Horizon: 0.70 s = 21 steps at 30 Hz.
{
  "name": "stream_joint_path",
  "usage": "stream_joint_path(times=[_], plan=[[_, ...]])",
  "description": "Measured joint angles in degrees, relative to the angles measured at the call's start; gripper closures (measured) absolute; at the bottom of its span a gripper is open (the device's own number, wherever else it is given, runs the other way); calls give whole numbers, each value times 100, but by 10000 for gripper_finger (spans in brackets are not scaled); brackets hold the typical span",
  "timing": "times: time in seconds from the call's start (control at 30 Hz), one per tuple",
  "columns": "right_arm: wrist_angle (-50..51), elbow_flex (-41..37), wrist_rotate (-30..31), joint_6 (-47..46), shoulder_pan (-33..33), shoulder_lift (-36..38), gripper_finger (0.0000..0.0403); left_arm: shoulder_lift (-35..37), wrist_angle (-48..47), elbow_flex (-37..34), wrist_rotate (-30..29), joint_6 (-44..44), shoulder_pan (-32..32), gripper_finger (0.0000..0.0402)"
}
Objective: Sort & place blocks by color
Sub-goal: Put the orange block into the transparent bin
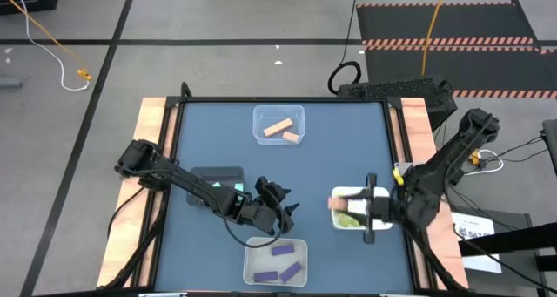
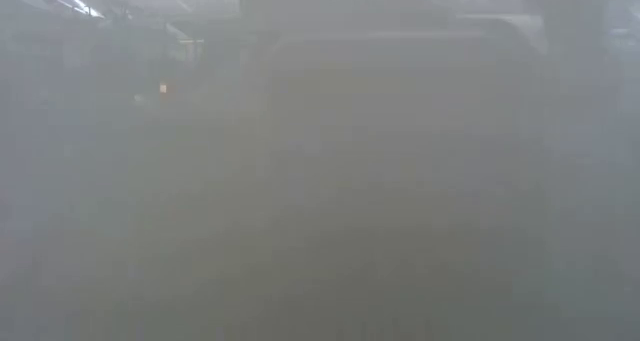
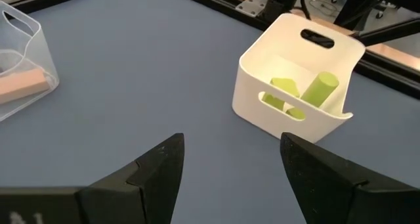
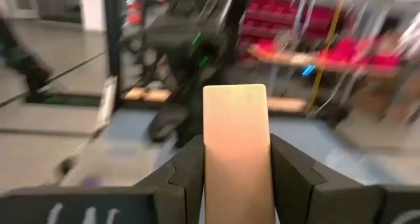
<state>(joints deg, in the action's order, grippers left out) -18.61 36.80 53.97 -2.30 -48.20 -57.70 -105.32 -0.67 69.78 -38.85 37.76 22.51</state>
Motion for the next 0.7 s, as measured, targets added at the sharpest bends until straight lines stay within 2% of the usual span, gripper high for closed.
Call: stream_joint_path(times=[0.1, 0.23, 0.37, 0.57, 0.7], plan=[[-986, 2, -214, 1211, 472, 3, 286, 0, 97, 0, 0, -11, -33, 149], [-1641, 7, -1075, 2135, 1102, -1, 277, 0, 165, 0, -4, -13, -113, 149], [-1703, 7, -1345, 2478, 1656, -3, 277, 0, 542, 0, -75, -475, -227, 149], [-1398, 7, -1349, 2907, 2277, -6, 283, 0, 1563, 0, -679, -2065, -469, 149], [-1032, 9, -1350, 2755, 2690, -17, 278, 0, 2093, 0, -770, -2312, -666, 149]])
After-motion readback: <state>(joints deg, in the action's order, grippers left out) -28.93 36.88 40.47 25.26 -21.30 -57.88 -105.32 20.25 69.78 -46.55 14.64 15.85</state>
